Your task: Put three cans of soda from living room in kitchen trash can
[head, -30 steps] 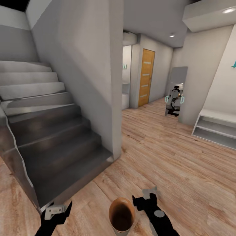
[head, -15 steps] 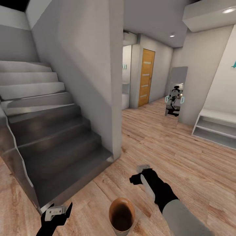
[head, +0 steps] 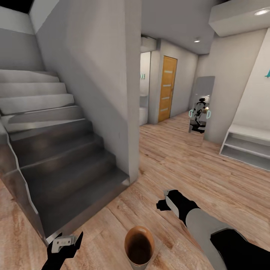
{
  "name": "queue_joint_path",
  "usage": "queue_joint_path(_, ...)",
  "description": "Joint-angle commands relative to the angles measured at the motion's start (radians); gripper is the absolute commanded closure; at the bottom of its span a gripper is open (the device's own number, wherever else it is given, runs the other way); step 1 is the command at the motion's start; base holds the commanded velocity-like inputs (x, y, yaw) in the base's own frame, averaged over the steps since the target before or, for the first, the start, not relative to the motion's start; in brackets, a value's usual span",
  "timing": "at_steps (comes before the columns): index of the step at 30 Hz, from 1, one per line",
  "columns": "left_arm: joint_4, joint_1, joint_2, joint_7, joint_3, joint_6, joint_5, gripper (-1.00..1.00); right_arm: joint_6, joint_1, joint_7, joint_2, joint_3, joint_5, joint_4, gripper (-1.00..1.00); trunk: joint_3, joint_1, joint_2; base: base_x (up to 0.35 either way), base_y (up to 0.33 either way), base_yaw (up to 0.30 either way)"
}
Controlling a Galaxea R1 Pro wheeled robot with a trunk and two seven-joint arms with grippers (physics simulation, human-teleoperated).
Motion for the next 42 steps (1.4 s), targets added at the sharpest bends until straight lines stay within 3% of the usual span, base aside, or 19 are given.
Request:
queue_joint_path(1, 0.0, 0.0, 0.0, 0.0, 0.0, 0.0, 0.0, -1.0, -0.001, -0.001, 0.0, 0.001, 0.0, 0.0, 0.002, -1.0, 0.0, 0.0, 0.0, 0.0, 0.0, 0.0)
queue_joint_path(9, 0.0, 0.0, -0.001, 0.002, -0.002, 0.001, 0.0, -1.0, -0.011, -0.003, -0.005, 0.011, 0.013, 0.01, 0.003, -1.0, 0.0, 0.0, 0.0, 0.0, 0.0, 0.0)
queue_joint_path(14, 0.0, 0.0, 0.0, 0.002, -0.002, 0.001, 0.0, -1.0, -0.015, -0.003, -0.022, 0.036, 0.017, 0.015, 0.001, -1.0, 0.0, 0.0, 0.0, 0.0, 0.0, 0.0)
queue_joint_path(15, 0.0, 0.0, 0.0, 0.001, -0.002, 0.002, 0.0, -1.0, -0.017, -0.003, -0.053, 0.049, 0.02, 0.016, 0.001, -1.0, 0.0, 0.0, 0.0, 0.0, 0.0, 0.0)
queue_joint_path(23, 0.0, 0.0, 0.0, 0.002, -0.003, 0.002, 0.0, -1.0, -0.019, -0.003, -0.084, 0.07, 0.024, 0.016, 0.002, -1.0, -0.008, 0.0, 0.0, 0.0, 0.0, 0.0)
queue_joint_path(36, 0.0, 0.0, -0.001, 0.004, -0.002, 0.002, 0.001, -1.0, -0.019, -0.003, -0.085, 0.072, 0.024, 0.016, 0.003, -1.0, -0.027, 0.0, 0.0, 0.0, 0.0, 0.0)
queue_joint_path(42, -0.001, -0.001, -0.002, 0.002, -0.001, 0.003, 0.003, -1.0, -0.019, -0.003, -0.083, 0.072, 0.024, 0.016, 0.003, -1.0, -0.055, 0.023, -0.042, 0.0, 0.0, 0.0)
